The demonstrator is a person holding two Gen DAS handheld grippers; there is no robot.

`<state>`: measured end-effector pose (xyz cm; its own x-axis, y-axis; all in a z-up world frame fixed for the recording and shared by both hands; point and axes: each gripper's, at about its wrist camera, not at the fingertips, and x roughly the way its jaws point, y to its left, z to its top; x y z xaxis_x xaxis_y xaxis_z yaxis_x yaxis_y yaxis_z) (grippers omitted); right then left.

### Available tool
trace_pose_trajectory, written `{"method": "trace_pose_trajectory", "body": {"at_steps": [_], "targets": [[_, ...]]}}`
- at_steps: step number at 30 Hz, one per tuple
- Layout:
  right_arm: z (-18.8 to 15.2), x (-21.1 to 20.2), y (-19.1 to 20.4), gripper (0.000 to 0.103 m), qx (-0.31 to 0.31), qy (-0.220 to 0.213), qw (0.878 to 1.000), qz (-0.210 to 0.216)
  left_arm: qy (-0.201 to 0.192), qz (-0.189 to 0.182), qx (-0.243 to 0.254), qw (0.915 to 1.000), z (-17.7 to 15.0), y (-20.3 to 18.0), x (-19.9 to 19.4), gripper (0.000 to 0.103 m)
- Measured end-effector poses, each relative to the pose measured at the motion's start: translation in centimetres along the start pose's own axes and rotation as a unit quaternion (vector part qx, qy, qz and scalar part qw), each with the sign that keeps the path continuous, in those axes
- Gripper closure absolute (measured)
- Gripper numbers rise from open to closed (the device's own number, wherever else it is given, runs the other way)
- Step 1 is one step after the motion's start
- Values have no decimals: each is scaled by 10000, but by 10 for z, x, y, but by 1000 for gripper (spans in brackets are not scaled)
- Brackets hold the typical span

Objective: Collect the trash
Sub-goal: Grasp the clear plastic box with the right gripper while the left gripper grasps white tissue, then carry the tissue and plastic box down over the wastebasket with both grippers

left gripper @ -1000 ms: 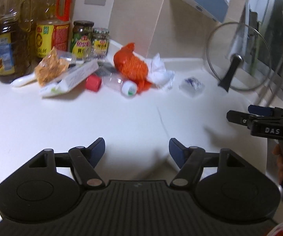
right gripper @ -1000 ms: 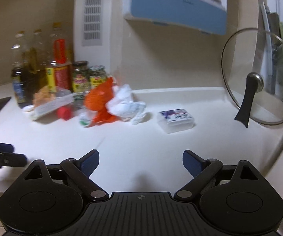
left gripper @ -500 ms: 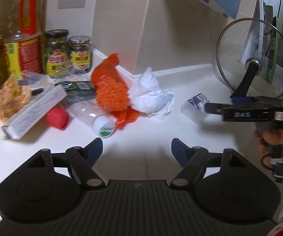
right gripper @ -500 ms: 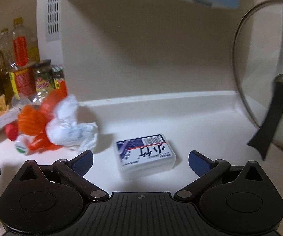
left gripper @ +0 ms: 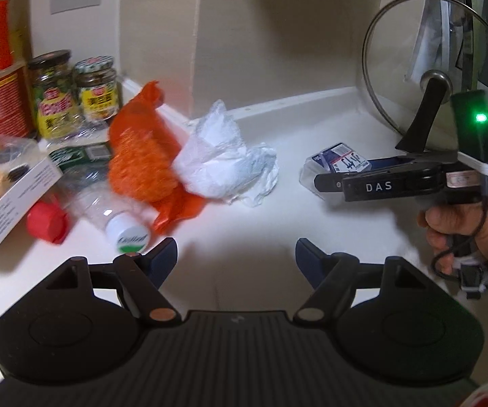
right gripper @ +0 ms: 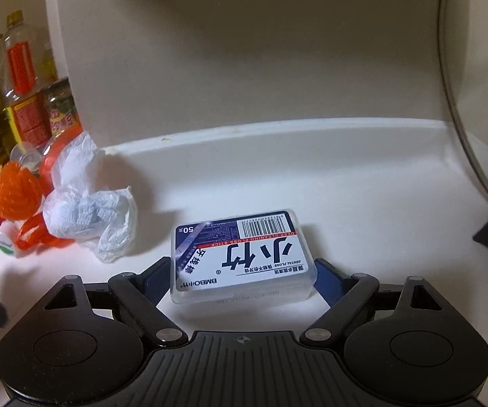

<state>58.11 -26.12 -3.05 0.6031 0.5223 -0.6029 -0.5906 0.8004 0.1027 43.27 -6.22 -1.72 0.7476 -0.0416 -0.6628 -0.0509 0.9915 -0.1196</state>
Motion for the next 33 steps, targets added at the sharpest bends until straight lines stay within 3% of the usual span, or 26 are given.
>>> {"method": "trace_pose_trajectory", "body": {"at_steps": [5,9,12,16,19,20,21,26,30,33], "targets": [[4,-28,-3,16,320,-315,9984,-342,-285,173,705,9970,16,-25,15,29],[1,-47,-10,16,555,-589,9959,-407,-543,592,1523,9851,30,-42,31,29],[-3,-56,-13,16,662,-607,9950,-437,-376,902,2055,9738,38,-47,52,29],[-9,-63,-12,16,712,-632,9944,-468,-94,1019,2446,9642,41,-46,71,31],[-10,-62,-10,16,759,-620,9940,-478,9,1073,2658,9580,40,-46,78,51],[-10,-63,-9,16,775,-623,9939,-486,25,1082,2691,9570,40,-45,80,68],[-10,-63,-8,16,783,-625,9938,-486,44,1108,2698,9565,39,-45,80,75],[-13,-77,-2,16,789,-684,9933,-491,-24,802,2458,9660,39,-47,59,80],[-18,-90,8,16,762,-670,9937,-467,-20,258,1818,9830,35,-47,27,80],[-26,-103,23,16,652,-634,9948,-454,43,-96,1373,9905,24,-44,4,80]]}}
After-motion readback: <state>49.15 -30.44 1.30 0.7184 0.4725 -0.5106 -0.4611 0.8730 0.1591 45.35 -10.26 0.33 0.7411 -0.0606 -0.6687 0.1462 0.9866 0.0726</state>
